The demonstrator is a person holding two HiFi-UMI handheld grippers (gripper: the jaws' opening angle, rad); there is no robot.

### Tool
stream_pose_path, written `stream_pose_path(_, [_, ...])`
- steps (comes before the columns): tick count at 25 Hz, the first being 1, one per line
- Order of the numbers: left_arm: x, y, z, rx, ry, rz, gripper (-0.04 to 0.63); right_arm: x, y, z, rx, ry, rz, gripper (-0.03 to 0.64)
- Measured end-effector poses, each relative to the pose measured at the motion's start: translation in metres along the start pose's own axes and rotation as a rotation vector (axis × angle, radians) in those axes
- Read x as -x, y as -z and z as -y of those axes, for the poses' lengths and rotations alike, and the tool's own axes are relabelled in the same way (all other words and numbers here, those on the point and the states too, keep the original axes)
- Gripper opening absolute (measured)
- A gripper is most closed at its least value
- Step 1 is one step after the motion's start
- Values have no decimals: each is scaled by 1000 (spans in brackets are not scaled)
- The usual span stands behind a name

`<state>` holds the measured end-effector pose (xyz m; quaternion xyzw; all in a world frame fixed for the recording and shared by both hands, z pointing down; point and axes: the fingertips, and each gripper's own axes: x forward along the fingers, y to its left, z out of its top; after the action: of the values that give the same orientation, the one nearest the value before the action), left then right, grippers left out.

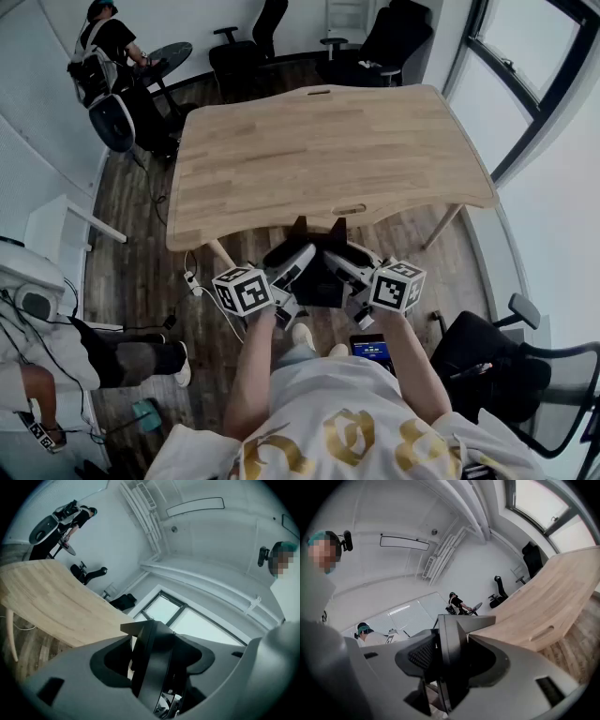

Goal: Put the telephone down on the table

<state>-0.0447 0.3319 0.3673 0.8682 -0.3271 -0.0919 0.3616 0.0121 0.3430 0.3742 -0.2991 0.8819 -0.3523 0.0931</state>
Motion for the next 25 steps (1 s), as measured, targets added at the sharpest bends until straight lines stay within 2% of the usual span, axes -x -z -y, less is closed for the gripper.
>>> stream_pose_path(10, [3, 5, 6, 3, 1, -2, 261, 7, 2, -4, 8, 0, -2, 209])
stream_pose_path(14, [2, 1, 5, -8, -12, -15, 261, 3, 0, -4, -47, 9, -27, 210])
stream_pose_path(18, [2, -6, 10, -13, -15, -26, 261, 1, -6, -9, -46, 10, -33, 210])
stream_pose_path(25, [-6, 19, 16, -2, -29, -17, 261, 22, 3, 3, -42, 4, -63, 210])
